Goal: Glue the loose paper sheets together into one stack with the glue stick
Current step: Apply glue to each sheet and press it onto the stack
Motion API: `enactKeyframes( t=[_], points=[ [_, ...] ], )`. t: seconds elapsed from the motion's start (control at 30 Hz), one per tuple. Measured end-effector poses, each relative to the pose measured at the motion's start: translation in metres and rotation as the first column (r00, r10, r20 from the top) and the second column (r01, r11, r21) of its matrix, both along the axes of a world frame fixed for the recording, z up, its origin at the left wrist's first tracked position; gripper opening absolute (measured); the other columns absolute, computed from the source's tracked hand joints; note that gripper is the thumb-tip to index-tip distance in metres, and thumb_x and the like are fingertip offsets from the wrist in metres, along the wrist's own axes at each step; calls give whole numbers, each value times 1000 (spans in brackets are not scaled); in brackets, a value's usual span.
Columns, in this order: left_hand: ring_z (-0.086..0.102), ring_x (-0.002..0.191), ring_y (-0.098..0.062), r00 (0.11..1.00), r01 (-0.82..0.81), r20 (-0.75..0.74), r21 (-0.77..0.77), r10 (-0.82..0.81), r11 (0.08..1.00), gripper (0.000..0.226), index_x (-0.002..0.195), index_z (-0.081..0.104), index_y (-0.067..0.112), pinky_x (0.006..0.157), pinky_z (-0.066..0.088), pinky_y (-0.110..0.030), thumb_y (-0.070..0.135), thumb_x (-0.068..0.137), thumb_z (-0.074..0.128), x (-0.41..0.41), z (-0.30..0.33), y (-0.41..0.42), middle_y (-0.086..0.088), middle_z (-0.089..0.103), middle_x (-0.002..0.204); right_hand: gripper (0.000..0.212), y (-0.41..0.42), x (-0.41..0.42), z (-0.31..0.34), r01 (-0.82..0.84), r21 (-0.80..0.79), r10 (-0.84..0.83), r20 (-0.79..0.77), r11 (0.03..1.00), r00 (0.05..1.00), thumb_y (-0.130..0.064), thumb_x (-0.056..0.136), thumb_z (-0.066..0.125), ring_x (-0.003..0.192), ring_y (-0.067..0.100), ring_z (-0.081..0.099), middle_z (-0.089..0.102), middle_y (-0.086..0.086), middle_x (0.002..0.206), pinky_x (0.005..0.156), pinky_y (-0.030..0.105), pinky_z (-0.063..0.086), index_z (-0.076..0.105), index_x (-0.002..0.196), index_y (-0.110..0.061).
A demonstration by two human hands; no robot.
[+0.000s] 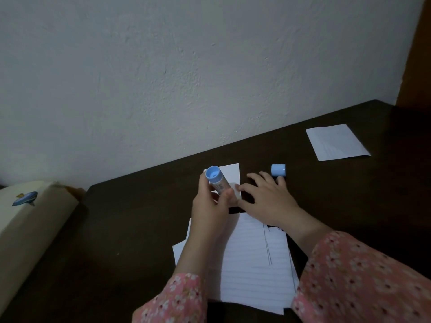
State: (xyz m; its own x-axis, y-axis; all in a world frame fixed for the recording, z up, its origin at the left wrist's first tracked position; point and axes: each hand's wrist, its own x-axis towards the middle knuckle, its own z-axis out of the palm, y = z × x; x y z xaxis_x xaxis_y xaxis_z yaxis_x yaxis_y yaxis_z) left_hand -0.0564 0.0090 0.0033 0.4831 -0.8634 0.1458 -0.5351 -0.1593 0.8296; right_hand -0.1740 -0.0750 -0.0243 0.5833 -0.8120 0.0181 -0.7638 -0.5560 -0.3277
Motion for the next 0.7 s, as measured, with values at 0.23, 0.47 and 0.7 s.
enactKeyframes(
  t=[0.23, 0.47, 0.7],
  points=[
    [55, 109, -11, 999, 8, 51, 17, -9, 1000, 55, 138, 35, 33, 75, 44, -19, 20, 91, 61, 16, 3, -1, 6, 57, 120, 50, -2, 2, 2, 1, 20, -1, 16, 1000, 1000, -52, 93, 40, 146, 21, 3, 15, -5, 158, 114, 52, 2, 35, 142, -43],
    [50, 123, -20, 997, -74, 6, 29, 74, 997, 59, 142, 32, 27, 90, 46, -33, 19, 91, 60, 42, 7, 9, 1, 53, 132, 50, -1, 1, 2, -2, 6, 2, 15, 1000, 1000, -52, 94, 39, 146, 21, 4, 15, -5, 158, 114, 51, 3, 33, 143, -43],
    [52, 119, -18, 977, -213, -32, -76, 211, 974, 57, 140, 33, 26, 89, 45, -34, 18, 91, 60, 49, 7, 18, 1, 53, 128, 53, -2, 2, -1, 11, -33, -10, 27, 999, 1000, -60, 90, 41, 145, 21, 9, 21, -3, 156, 114, 52, 7, 40, 139, -39]
  ],
)
